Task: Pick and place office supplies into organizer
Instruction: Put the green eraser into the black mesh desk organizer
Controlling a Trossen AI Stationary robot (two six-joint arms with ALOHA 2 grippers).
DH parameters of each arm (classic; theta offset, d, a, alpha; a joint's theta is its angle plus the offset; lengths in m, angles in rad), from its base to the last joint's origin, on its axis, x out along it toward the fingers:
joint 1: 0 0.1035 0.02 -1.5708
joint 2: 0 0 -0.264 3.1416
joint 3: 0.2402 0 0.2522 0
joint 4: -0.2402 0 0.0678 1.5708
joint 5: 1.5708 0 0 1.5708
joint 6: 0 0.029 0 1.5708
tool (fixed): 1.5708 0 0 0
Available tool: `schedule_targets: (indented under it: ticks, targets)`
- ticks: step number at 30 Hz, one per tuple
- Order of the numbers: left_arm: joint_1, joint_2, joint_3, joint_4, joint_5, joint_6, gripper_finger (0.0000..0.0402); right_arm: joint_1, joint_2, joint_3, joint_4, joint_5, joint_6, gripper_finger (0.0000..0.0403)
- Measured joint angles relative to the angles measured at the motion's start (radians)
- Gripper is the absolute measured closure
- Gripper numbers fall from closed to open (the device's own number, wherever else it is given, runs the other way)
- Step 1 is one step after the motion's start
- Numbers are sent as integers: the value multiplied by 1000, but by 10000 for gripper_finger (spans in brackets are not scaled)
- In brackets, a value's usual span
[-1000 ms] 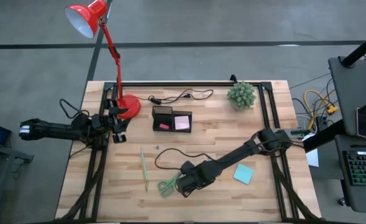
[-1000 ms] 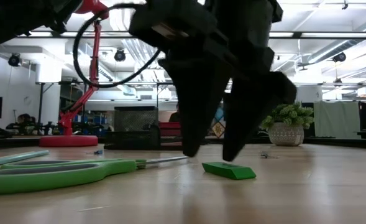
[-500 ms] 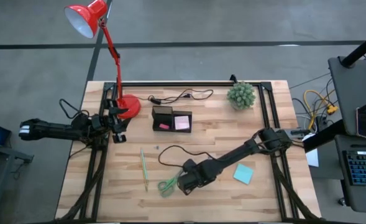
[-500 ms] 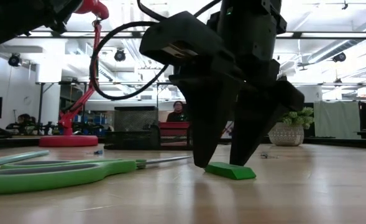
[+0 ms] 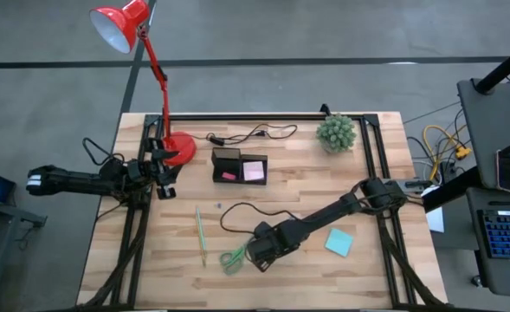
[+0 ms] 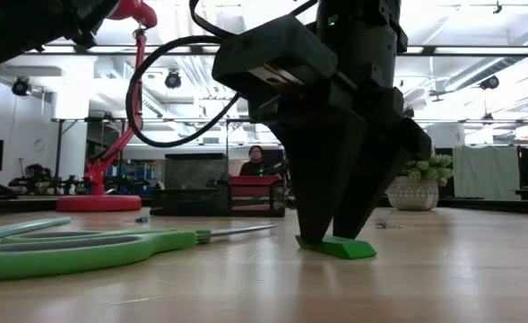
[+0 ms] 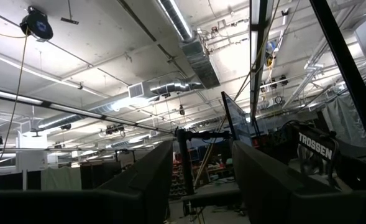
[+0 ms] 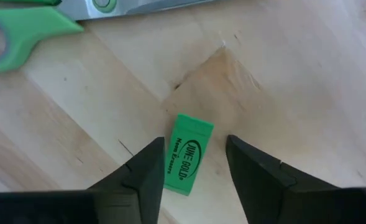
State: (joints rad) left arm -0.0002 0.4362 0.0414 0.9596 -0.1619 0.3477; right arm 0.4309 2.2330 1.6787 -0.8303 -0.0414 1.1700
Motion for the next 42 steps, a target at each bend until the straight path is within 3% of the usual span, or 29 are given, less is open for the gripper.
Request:
schedule_targets:
  ticks: [14, 27, 42]
  targets:
    - [0, 0, 0, 0, 0, 0, 246, 1, 1, 3, -3, -68, -145, 250]
    - [0, 0, 0, 0, 0, 0, 246, 3, 1, 2, 10, -77, -97, 241]
    - [0, 0, 0, 0, 0, 0, 246, 3, 2, 3, -20, -73, -148, 326]
